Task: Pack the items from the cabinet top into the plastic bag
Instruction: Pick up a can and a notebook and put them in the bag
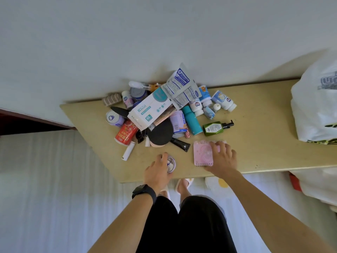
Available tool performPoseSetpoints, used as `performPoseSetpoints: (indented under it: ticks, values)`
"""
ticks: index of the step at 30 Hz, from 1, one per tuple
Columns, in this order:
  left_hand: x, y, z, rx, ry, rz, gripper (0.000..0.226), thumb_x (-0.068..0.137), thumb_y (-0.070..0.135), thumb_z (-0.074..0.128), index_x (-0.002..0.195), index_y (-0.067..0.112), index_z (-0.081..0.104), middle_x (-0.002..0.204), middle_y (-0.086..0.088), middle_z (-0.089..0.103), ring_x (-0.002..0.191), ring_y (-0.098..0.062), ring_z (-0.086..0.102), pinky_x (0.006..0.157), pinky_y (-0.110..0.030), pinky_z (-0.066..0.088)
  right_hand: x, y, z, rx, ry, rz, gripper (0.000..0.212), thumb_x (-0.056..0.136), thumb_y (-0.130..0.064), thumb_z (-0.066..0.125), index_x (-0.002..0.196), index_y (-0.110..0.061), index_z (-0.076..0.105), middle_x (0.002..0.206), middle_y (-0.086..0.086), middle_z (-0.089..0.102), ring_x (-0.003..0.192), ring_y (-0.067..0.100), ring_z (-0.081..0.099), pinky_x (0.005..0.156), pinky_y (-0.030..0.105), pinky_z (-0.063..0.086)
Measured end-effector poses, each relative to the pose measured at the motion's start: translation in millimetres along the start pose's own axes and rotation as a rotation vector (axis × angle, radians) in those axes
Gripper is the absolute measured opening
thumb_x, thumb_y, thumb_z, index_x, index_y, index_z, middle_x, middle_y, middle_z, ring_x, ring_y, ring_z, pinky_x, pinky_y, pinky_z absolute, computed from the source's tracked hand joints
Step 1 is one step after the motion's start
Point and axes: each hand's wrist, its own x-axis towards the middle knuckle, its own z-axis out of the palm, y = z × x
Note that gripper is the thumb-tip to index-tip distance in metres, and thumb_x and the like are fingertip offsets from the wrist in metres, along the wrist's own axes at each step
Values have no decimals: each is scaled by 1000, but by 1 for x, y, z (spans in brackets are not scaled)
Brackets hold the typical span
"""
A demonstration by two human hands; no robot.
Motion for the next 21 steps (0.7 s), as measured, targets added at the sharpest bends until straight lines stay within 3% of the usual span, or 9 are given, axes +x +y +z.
performPoseSetpoints:
  ticks: [3, 8, 13, 21]
  values:
    - [-1, -5, 1, -7, -16, 9, 70, 86, 39, 69, 141, 24, 30, 136, -3, 45, 107, -27, 63, 80, -39, 54, 2, -1, 0, 1, -6, 0, 99, 65, -69, 69, 142, -26, 24, 153, 8, 17, 141, 30, 17, 113, 46, 25]
    - [1, -11, 0, 12, -28, 43, 71, 86, 43, 69, 142, 23, 29, 137, -3, 45, 110, -26, 61, 83, -40, 55, 5, -5, -11, -7, -43, 77, 113, 49, -74, 76, 138, -26, 26, 133, 8, 35, 123, 28, 36, 102, 39, 36]
    - [3, -16, 4, 21, -29, 73, 73, 88, 44, 66, 144, 21, 26, 138, -4, 45, 111, -26, 62, 84, -38, 55, 2, -8, -12, 21, -99, 196, 123, 39, -85, 72, 136, -21, 30, 129, 8, 37, 121, 28, 36, 97, 39, 38]
    - [10, -27, 11, 30, -6, 161, 75, 90, 47, 63, 147, 20, 23, 138, -3, 43, 111, -24, 61, 82, -35, 54, -10, -14, 7, 338, -53, 433, 126, 43, -78, 79, 137, -12, 28, 132, 7, 37, 120, 31, 40, 91, 48, 47]
